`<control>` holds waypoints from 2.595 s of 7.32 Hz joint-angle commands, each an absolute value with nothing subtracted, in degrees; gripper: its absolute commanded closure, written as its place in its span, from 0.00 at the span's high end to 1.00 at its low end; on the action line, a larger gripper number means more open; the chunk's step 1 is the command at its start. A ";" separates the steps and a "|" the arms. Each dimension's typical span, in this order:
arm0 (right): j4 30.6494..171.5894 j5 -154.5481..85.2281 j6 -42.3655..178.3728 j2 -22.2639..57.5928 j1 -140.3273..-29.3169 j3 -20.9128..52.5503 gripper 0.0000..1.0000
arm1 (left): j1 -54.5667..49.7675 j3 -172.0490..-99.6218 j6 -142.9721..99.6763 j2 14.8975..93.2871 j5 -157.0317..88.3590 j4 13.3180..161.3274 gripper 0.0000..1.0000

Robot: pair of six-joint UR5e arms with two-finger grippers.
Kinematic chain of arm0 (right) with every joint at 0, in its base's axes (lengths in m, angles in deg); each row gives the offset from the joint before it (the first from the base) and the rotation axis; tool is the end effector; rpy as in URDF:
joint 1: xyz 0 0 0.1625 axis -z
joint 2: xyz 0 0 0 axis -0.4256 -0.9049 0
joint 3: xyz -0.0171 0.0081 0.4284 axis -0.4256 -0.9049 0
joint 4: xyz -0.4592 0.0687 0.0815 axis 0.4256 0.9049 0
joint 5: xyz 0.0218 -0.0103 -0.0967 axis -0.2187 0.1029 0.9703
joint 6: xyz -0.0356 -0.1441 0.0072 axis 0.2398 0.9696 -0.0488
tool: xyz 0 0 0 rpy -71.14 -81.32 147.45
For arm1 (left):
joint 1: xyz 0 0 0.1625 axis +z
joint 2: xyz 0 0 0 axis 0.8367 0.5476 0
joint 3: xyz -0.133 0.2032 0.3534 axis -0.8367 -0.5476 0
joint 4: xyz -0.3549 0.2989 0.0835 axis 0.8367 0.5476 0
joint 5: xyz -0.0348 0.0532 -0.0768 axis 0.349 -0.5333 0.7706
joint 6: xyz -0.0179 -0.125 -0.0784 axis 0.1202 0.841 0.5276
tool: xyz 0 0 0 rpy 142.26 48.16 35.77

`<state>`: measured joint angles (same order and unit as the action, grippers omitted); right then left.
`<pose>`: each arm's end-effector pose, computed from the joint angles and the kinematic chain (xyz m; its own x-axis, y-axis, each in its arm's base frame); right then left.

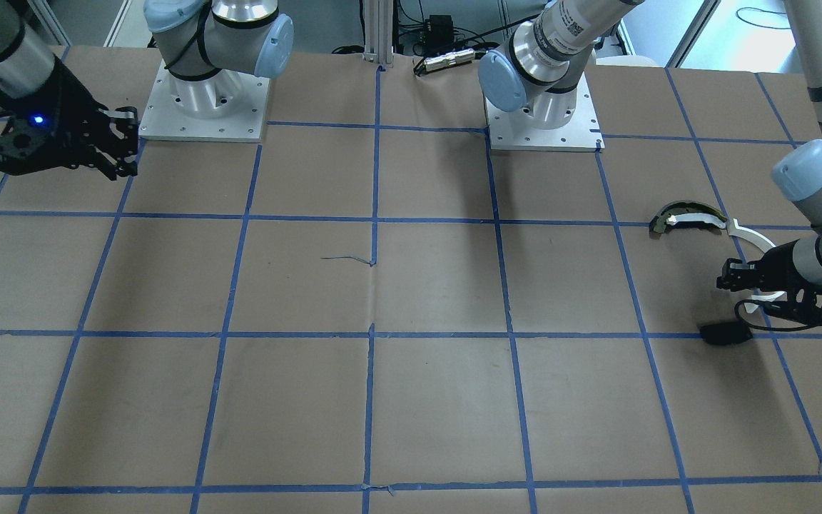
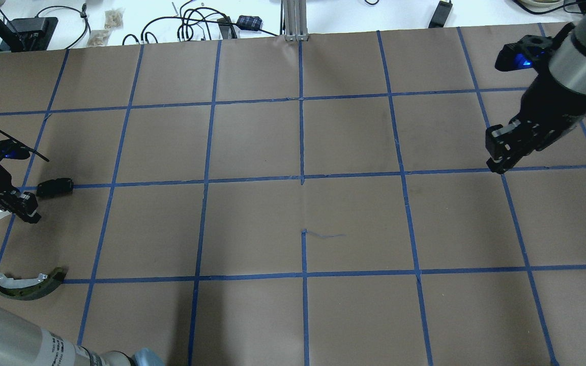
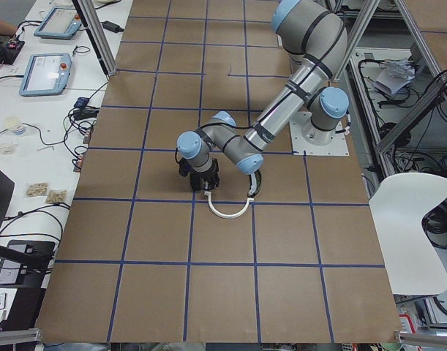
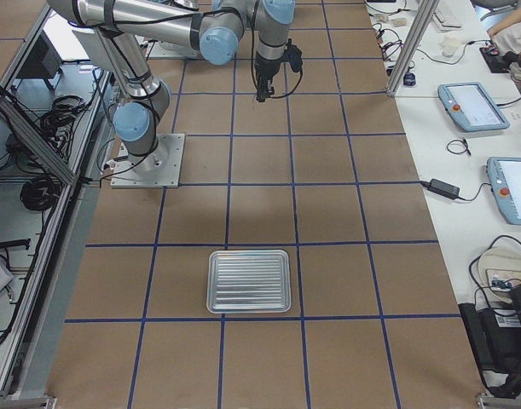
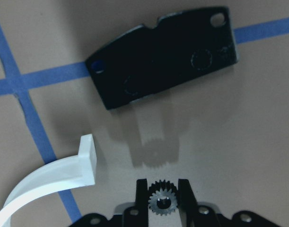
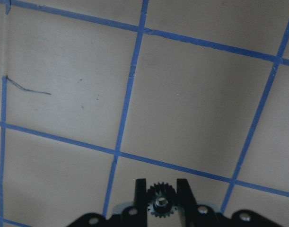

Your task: Place bearing gear from tray to pile

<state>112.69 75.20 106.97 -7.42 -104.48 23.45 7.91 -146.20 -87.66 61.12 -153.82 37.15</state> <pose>0.0473 -0.5111 0.3854 -0.9759 -0.1945 -0.0994 -0.2040 0.9742 0.0970 0.3160 -0.5334 0.1006 -0.9782 0.1787 0.1055 0.2004 0.9455 0.2567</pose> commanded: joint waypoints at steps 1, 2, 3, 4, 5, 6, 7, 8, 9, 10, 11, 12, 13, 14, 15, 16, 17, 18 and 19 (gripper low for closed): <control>123.44 75.02 88.10 -1.77 -116.28 23.37 0.15 | 8.72 -146.38 -87.71 61.39 -153.78 37.31 0.06; 128.39 75.02 78.62 2.09 -121.55 23.11 0.16 | 8.72 -146.38 -87.45 61.31 -153.78 37.40 0.19; 132.79 74.50 70.44 5.78 -126.04 23.37 0.16 | 8.72 -146.38 -87.36 61.30 -153.87 37.75 0.26; 138.75 74.49 64.44 10.69 -130.18 23.46 0.16 | 8.72 -146.38 -87.18 61.39 -153.78 37.84 0.29; 146.55 74.23 58.37 15.70 -134.74 23.63 0.15 | 8.72 -146.47 -87.01 61.31 -153.87 38.01 0.32; 152.89 74.41 51.96 19.49 -137.14 23.63 0.16 | 8.72 -146.47 -86.92 61.30 -153.87 38.45 0.59; 153.91 74.49 51.46 20.66 -137.51 23.63 0.16 | 8.72 -146.38 -86.92 61.30 -153.87 39.33 0.73; 153.75 75.28 51.54 20.76 -137.51 23.72 0.17 | 8.72 -146.38 -86.83 61.30 -153.87 39.68 0.86; 153.49 75.29 51.11 20.59 -137.51 23.64 0.26 | 8.72 -146.38 -86.57 61.22 -153.87 40.29 0.93; 153.31 75.29 51.19 20.59 -137.43 23.63 0.77 | 8.46 -146.03 -86.48 60.61 -153.95 41.17 1.00; 153.48 74.59 52.93 20.41 -136.64 23.63 0.95 | 7.50 -145.07 -84.91 59.56 -153.09 43.36 1.00; 153.22 74.67 53.30 20.06 -135.94 23.29 1.00 | 4.53 -144.02 -81.33 59.46 -150.29 43.46 1.00; 151.57 75.19 54.00 17.71 -135.15 23.54 1.00 | -1.68 -142.96 -75.98 57.89 -148.09 43.64 1.00; 145.98 75.20 56.96 14.12 -132.62 23.29 1.00 | -8.53 -142.08 -71.14 56.22 -147.89 43.64 1.00; 139.23 75.46 61.69 9.12 -128.94 23.11 1.00 | -15.12 -141.72 -65.35 54.90 -147.80 43.64 1.00; 129.94 77.03 65.48 2.81 -123.33 22.85 1.00 | -20.67 -141.72 -58.77 54.45 -147.72 43.47 1.00; 124.01 77.48 70.57 -2.21 -118.23 22.50 1.00 | -25.86 -141.72 -51.48 53.93 -147.54 42.94 1.00; 118.91 77.92 72.88 -6.44 -115.57 20.75 1.00 | -30.61 -141.72 -45.40 53.83 -145.63 42.59 1.00; 115.64 79.84 72.47 -8.92 -115.98 18.73 1.00 | -35.44 -141.81 -37.43 54.88 -143.78 39.98 1.00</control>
